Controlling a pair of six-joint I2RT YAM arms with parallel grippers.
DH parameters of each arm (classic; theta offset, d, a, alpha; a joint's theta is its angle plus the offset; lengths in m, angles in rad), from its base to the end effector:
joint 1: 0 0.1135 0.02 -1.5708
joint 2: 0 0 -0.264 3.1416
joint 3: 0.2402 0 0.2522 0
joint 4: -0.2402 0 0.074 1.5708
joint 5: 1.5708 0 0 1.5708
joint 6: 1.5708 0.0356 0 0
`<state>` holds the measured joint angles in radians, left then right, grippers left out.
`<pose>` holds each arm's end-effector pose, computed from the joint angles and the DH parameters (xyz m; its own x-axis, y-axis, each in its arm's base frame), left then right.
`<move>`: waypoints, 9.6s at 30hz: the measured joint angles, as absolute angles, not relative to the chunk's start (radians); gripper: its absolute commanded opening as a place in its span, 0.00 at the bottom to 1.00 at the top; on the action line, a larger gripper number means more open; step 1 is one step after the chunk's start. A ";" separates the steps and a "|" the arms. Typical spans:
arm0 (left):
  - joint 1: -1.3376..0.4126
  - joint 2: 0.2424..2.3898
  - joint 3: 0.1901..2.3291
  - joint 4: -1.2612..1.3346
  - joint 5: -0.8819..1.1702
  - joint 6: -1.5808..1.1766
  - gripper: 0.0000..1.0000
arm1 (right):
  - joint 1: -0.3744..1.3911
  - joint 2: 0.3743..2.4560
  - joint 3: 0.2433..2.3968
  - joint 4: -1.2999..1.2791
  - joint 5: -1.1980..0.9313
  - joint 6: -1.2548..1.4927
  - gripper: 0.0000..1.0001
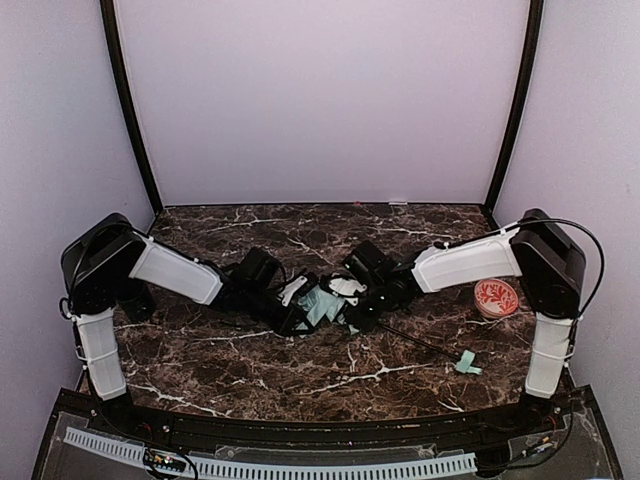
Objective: Put away the umbrella
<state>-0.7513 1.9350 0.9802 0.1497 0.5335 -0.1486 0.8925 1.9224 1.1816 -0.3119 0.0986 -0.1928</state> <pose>0.2632 -0.2706 0.1195 -0.6462 0.4291 -0.6311 0.7580 0.4572 -0.4652 0.2452 0.2986 0.1452 -0.3924 -0.7908 -0.4697 -0.8349 0.5205 -0.1788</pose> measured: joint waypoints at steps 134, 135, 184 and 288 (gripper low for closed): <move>-1.007 1.004 0.439 0.280 0.111 0.347 0.54 | 1.020 1.985 1.345 -0.727 -0.329 -0.656 0.07; -1.018 1.023 0.447 0.259 0.125 0.368 0.55 | 1.010 1.995 1.356 -0.736 -0.344 -0.653 0.10; -0.889 1.315 0.749 -0.288 0.036 -0.501 0.72 | 0.583 1.284 1.021 -0.522 0.241 0.458 0.70; -0.670 1.491 1.064 -0.427 0.162 0.033 0.86 | 0.868 2.059 1.546 -0.699 0.119 0.362 0.69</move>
<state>-0.6704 1.4906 1.0637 -0.4274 0.1619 0.0334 0.8680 2.0590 1.5463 -0.6987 0.1192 0.3622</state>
